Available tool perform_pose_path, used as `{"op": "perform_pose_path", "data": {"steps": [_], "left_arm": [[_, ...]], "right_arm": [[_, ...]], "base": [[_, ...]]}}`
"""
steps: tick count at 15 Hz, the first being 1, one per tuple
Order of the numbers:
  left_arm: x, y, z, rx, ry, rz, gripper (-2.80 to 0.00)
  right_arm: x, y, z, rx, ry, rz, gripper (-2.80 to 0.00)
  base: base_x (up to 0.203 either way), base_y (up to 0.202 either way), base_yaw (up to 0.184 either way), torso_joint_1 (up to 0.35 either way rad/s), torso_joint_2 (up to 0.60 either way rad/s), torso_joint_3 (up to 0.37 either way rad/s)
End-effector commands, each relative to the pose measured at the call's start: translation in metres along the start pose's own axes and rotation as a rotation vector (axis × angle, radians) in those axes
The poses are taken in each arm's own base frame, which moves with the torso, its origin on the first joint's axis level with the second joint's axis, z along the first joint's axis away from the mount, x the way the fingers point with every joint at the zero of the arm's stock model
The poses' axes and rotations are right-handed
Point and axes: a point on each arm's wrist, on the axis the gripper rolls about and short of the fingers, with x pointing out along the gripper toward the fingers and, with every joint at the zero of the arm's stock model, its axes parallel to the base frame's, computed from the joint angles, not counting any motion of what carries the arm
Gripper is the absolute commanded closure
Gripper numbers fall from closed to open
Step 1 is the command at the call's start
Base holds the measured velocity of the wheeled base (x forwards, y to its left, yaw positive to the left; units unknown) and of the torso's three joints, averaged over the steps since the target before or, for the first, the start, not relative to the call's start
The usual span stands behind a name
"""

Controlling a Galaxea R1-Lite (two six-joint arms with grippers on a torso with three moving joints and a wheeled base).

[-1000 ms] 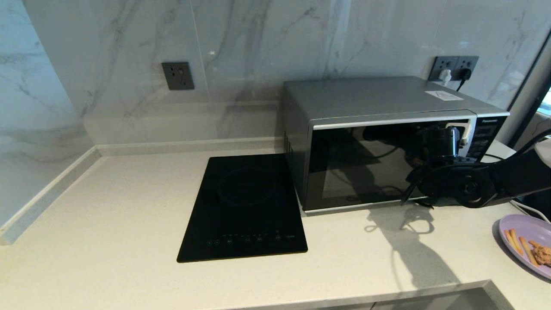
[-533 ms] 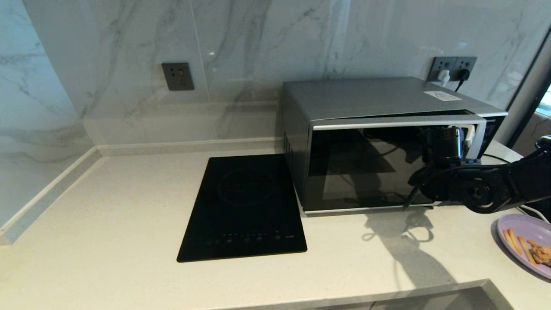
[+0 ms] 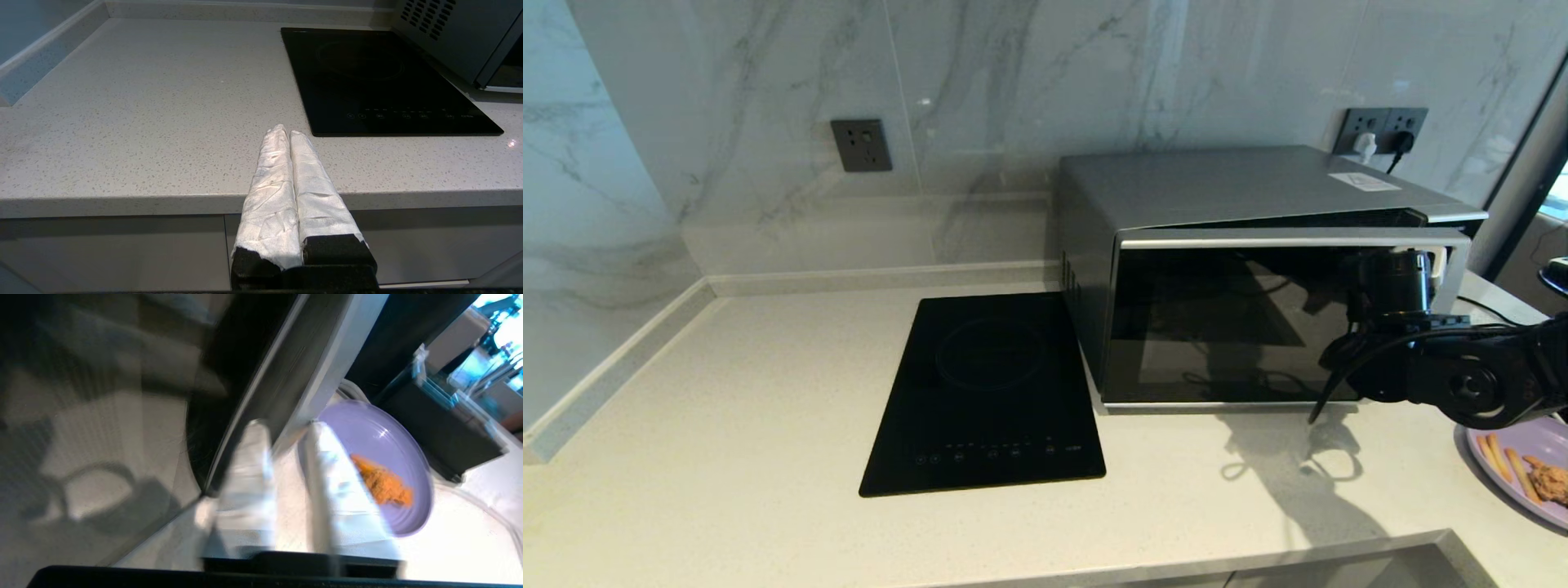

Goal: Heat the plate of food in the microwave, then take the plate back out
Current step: Open the microwave oven

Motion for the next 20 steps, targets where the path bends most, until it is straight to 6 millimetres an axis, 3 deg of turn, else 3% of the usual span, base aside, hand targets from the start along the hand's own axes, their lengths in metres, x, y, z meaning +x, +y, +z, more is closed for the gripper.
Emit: {"op": "perform_pose_path", "data": {"steps": [1,3,6,10,12,13,14,17,20], "left_arm": [[0.000,0.000,0.000,-0.001,0.001,0.001,0.00],[0.000,0.000,0.000,-0.001,0.001,0.001,0.00],[0.000,0.000,0.000,-0.001,0.001,0.001,0.00],[0.000,0.000,0.000,-0.001,0.001,0.001,0.00],[0.000,0.000,0.000,-0.001,0.001,0.001,0.00],[0.000,0.000,0.000,-0.001,0.001,0.001,0.00],[0.000,0.000,0.000,-0.001,0.001,0.001,0.00],[0.000,0.000,0.000,-0.001,0.001,0.001,0.00],[0.000,0.000,0.000,-0.001,0.001,0.001,0.00]], "right_arm": [[-0.006,-0.008,0.005,0.025,-0.010,0.009,-2.80],[-0.013,-0.014,0.002,0.016,-0.008,0.031,-2.80],[-0.045,-0.028,0.004,0.025,-0.034,0.121,-2.80],[-0.101,-0.059,0.039,0.135,-0.132,0.257,-2.80],[-0.125,-0.083,0.070,0.196,-0.190,0.303,-2.80],[-0.133,-0.091,0.086,0.220,-0.211,0.312,-1.03],[-0.138,-0.099,0.101,0.232,-0.224,0.316,0.00],[-0.143,-0.102,0.122,0.167,-0.212,0.335,0.00],[-0.137,-0.072,0.132,0.154,-0.204,0.367,0.00]], "base": [[0.000,0.000,0.000,0.000,0.00,0.000],[0.000,0.000,0.000,0.000,0.00,0.000],[0.000,0.000,0.000,0.000,0.00,0.000],[0.000,0.000,0.000,0.000,0.00,0.000],[0.000,0.000,0.000,0.000,0.00,0.000],[0.000,0.000,0.000,0.000,0.00,0.000],[0.000,0.000,0.000,0.000,0.00,0.000],[0.000,0.000,0.000,0.000,0.00,0.000],[0.000,0.000,0.000,0.000,0.00,0.000]]}}
